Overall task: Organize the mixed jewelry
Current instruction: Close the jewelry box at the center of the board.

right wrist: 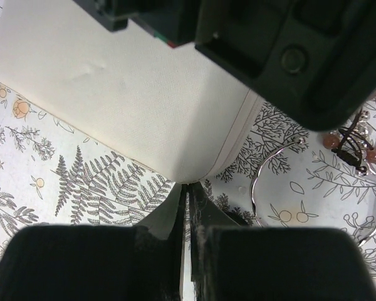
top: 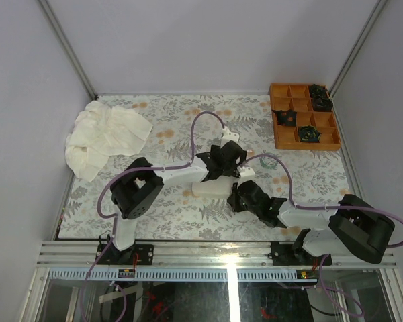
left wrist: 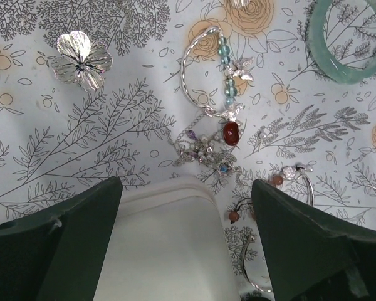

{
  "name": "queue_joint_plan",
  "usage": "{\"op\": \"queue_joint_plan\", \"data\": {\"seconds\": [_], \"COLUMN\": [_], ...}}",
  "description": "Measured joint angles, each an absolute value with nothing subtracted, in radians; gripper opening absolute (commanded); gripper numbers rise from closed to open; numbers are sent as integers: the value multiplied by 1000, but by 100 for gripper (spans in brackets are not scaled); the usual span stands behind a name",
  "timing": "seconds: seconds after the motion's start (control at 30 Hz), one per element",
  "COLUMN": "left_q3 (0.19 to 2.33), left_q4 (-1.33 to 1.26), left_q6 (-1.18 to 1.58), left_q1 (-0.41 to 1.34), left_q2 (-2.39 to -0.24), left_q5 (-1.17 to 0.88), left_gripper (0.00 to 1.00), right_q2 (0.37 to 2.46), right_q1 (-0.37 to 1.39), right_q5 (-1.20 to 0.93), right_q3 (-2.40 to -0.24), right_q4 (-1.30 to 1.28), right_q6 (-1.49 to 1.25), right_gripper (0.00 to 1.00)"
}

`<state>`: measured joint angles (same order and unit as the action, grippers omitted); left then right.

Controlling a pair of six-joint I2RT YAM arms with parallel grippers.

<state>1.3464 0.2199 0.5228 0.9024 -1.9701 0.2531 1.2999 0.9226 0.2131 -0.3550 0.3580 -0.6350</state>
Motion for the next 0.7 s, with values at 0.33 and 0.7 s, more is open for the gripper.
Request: {"op": "queue_joint_plan", "data": {"seconds": [0.33,0.7], "left_q3": [1212,1019], "left_q4": [76,30], "left_q6": [525,583], "left_q1": [902,896], "left_q2": [-1933,-1800], "left_q5": [311,389], "left_gripper": [66,65], "right_q2": [1318,1378], "right_q1": [924,928], "right_q5": [184,184], "right_q3": [-355,-384], "right_q4": [373,405], "right_q6": [-630,-624], "right_gripper": [0,0]}}
